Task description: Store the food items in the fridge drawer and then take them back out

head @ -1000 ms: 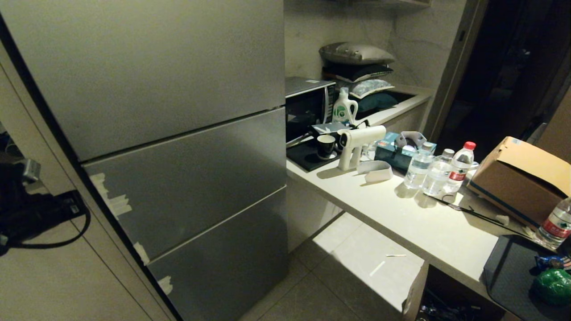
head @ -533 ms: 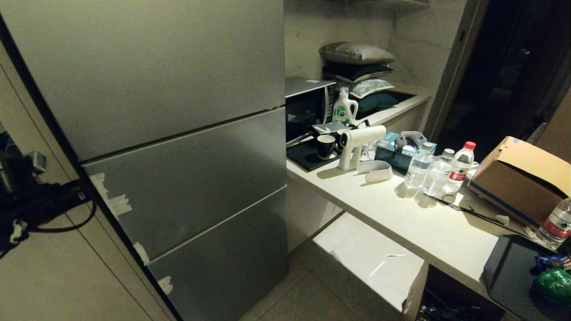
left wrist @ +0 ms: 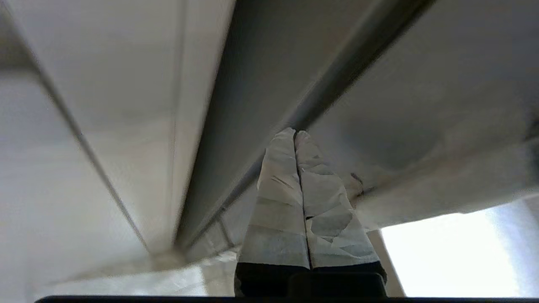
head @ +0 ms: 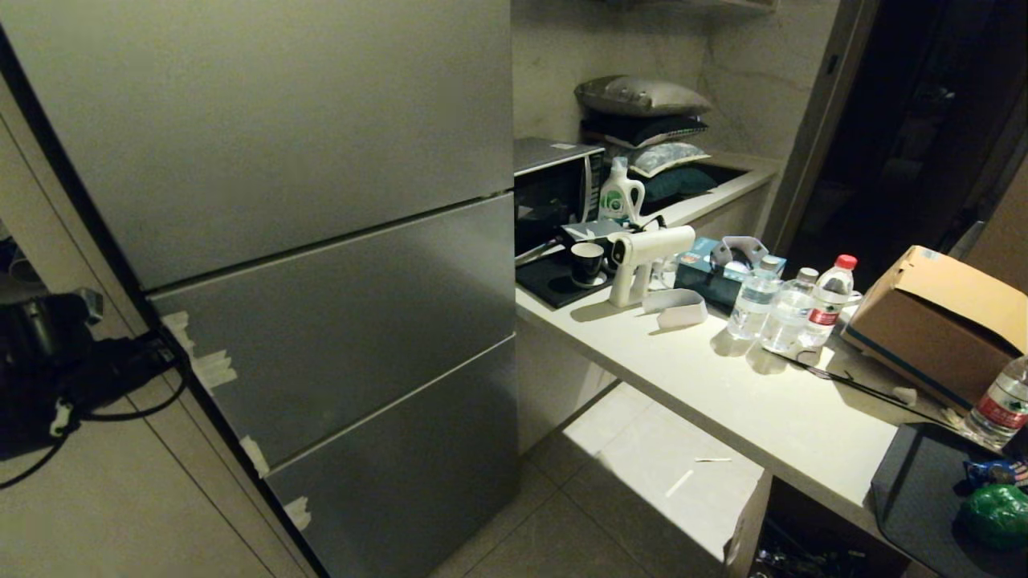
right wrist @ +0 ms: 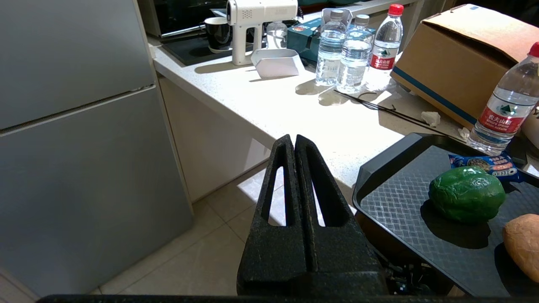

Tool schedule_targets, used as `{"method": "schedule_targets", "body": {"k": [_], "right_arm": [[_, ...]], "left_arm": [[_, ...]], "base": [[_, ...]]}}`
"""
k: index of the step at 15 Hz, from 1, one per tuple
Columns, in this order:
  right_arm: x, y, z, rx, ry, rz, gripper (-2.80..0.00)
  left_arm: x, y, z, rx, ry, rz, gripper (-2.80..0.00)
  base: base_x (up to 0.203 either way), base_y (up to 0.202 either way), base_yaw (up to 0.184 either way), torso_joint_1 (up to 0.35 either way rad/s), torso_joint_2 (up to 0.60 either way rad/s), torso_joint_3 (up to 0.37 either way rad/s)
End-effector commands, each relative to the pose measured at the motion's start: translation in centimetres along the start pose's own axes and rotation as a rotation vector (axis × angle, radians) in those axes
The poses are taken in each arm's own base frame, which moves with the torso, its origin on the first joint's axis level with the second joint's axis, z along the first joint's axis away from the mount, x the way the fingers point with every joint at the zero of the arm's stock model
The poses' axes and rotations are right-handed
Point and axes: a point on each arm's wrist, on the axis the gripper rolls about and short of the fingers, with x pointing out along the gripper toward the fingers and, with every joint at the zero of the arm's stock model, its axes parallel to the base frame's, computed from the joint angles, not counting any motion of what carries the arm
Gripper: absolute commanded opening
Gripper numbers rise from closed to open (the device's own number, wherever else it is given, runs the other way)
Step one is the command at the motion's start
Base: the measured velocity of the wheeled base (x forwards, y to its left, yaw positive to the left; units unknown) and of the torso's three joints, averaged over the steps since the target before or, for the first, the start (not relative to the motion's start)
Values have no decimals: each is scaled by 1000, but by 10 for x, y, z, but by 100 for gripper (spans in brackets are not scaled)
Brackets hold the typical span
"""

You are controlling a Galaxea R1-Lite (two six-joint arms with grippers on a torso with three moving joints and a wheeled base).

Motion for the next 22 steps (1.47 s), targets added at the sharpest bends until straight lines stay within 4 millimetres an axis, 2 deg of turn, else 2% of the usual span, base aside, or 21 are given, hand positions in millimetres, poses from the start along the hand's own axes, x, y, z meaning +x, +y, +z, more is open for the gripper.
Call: {"method": "schedule_targets", "body": {"k": [1, 9, 15, 17, 22], "right_arm": [[2, 0, -9, 0, 29, -1, -280], [2, 0, -9, -4, 29, 0, -280], [2, 0, -9, 0, 29, -1, -280], [2, 0, -9, 0, 29, -1, -280], [2, 0, -9, 0, 29, -1, -280]], "left_arm": [[2, 1, -6, -19, 22, -20, -280], [-22, -8, -13, -24, 64, -72, -280], [-22, -14, -23, -19, 98, -76, -280], [-27, -8, -21, -22, 85, -46, -280], [-32, 24, -10, 26, 9, 58, -280]], "base": [[0, 0, 0, 0, 0, 0], [0, 0, 0, 0, 0, 0], [0, 0, 0, 0, 0, 0], [0, 0, 0, 0, 0, 0], [0, 0, 0, 0, 0, 0]]}}
